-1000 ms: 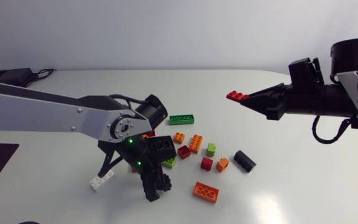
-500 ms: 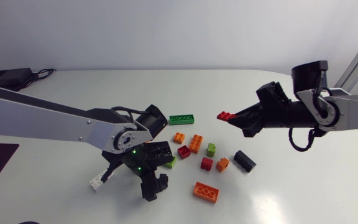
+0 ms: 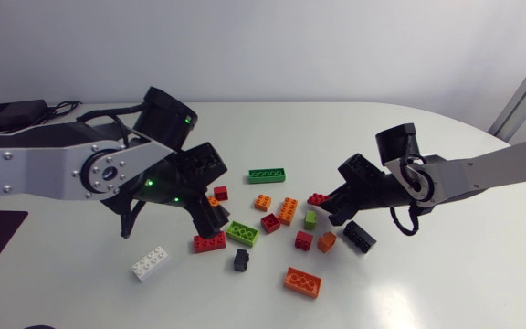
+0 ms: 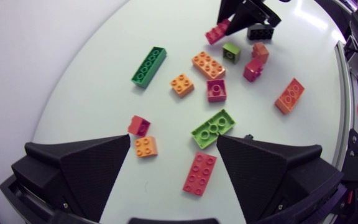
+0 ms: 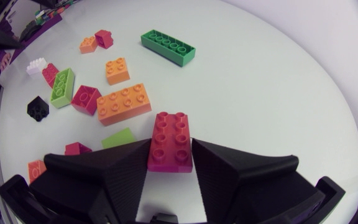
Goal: Disassemble duplo
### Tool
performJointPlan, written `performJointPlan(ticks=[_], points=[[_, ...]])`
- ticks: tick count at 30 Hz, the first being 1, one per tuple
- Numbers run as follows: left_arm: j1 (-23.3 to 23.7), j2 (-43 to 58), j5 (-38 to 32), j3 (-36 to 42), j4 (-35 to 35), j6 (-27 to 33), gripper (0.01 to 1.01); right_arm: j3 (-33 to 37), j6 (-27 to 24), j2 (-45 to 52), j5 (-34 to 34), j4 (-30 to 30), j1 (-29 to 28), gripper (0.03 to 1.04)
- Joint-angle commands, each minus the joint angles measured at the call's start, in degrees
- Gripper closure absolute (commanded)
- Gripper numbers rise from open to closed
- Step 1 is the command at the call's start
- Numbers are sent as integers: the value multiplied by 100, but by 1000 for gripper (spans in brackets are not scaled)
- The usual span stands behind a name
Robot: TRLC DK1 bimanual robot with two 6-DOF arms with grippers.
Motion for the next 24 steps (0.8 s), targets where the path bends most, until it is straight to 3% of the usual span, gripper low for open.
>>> performJointPlan(ticks=[1,10,15,19,24], points=[[114,-205,-230,-254,118,-135,51,169,-191,227,84,93,42,262],[263,-881,-915,-808,566,-135,51,-33,-358,394,374,620,77,64],[281,-1233,-1425,-860,557,-284,51,-446,-394,-731,524,629,86,64],[333,-1751,-1513,-931,610,-460,49,-596,-358,-1961,559,-48,-64,64],[325,-2613,-1742,-1133,716,-574,49,-763,134,-3411,1183,-513,-275,66]])
